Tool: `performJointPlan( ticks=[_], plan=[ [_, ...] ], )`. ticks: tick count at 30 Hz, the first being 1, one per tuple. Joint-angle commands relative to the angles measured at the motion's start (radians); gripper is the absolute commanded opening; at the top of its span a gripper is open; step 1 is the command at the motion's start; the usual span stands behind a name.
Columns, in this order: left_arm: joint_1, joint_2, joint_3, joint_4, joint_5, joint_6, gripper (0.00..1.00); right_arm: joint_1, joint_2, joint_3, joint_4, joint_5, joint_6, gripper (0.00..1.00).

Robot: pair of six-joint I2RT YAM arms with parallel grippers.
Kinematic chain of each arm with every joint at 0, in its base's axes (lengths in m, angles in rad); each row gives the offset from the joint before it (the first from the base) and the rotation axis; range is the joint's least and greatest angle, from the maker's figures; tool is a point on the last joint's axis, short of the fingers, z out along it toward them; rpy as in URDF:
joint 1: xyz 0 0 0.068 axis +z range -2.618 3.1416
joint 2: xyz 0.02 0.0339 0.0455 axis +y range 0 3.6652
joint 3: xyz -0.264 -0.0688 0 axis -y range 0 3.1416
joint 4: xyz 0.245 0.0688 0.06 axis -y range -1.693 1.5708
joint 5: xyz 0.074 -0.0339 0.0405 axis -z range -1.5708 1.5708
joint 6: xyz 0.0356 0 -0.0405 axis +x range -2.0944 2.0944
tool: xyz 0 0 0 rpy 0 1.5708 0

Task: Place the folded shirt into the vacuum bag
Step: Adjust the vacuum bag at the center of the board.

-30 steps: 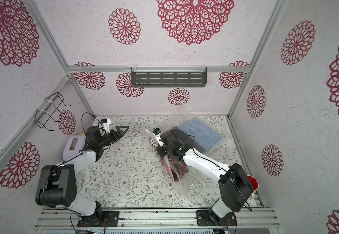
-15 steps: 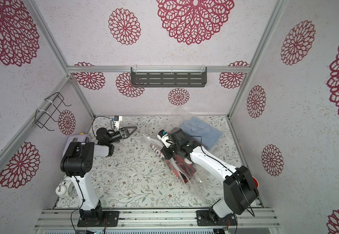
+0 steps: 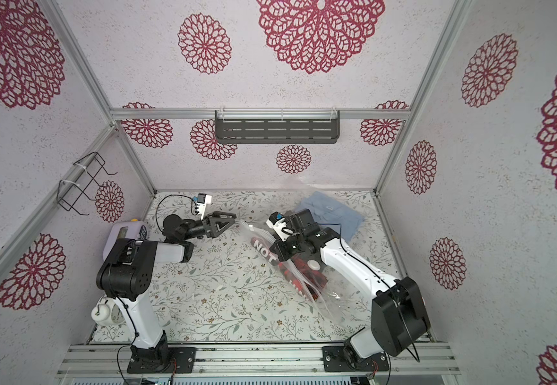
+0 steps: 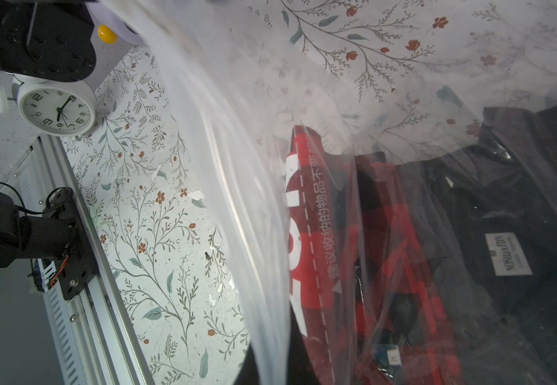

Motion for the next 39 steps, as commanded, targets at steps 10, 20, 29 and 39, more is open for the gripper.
performJointPlan(
  ticks=[10, 20, 29, 39],
  plan=[
    [-0.071, -0.205, 0.023, -0.731, -0.066, 0.590, 0.97, -0.031, -0.054, 0.041, -0.012, -0.069, 0.006, 0.03],
    [-0.119, -0.218, 0.125, -0.957, -0.037, 0.727, 0.99, -0.039, -0.057, 0.036, -0.005, -0.081, 0.006, 0.03],
    [-0.124, -0.204, 0.151, -0.895, 0.040, 0.673, 0.95, -0.049, -0.063, 0.031, -0.002, -0.080, 0.007, 0.03],
    [-0.133, -0.181, 0.197, -0.967, 0.050, 0.688, 0.58, -0.054, -0.049, 0.039, 0.007, -0.079, 0.014, 0.02]
  ],
)
